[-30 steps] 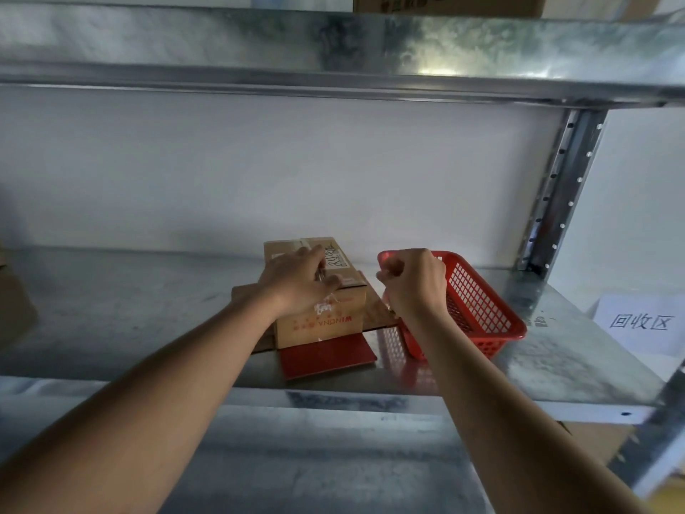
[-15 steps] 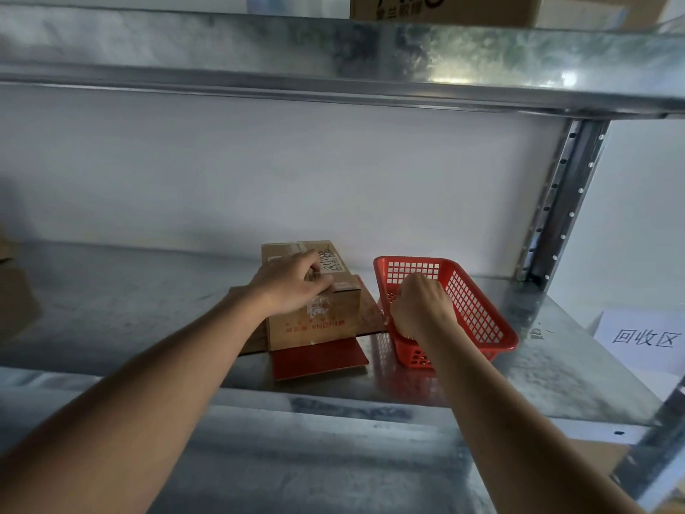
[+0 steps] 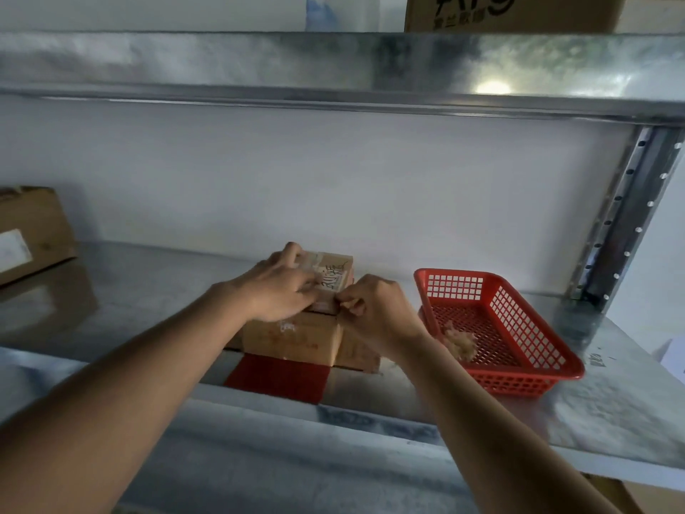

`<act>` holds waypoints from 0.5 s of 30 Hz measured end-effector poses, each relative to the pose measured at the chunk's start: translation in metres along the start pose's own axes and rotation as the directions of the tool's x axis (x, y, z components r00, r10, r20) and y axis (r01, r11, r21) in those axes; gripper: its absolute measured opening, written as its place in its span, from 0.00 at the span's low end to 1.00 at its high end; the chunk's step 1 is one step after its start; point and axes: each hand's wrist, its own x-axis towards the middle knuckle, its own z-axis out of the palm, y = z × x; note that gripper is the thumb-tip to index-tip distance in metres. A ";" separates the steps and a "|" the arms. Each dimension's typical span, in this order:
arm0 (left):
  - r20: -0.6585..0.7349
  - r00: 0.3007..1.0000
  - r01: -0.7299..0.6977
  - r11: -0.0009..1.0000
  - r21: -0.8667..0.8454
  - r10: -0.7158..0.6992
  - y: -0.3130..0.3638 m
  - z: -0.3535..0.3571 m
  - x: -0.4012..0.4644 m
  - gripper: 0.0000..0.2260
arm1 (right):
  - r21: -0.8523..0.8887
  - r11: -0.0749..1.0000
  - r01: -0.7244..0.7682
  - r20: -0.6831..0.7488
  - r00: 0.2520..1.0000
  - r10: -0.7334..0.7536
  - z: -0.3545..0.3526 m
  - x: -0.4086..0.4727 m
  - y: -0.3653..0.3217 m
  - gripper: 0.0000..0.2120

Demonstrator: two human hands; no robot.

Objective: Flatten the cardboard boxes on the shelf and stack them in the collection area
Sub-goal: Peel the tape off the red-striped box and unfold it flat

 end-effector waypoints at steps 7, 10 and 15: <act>0.022 0.972 0.234 0.971 0.049 -0.236 -0.013 0.002 -0.012 0.42 | -0.019 0.971 -0.239 -0.001 0.971 0.239 0.044 0.021 -0.027 0.20; 0.055 0.983 0.176 0.982 -0.061 -0.173 -0.034 -0.007 -0.019 0.43 | 0.017 0.950 -0.311 -0.087 0.946 0.311 0.054 0.030 -0.027 0.23; 0.131 0.982 0.153 0.979 -0.137 -0.135 -0.069 -0.022 -0.029 0.33 | 0.112 0.957 -0.267 -0.066 0.959 0.276 0.059 0.040 -0.036 0.27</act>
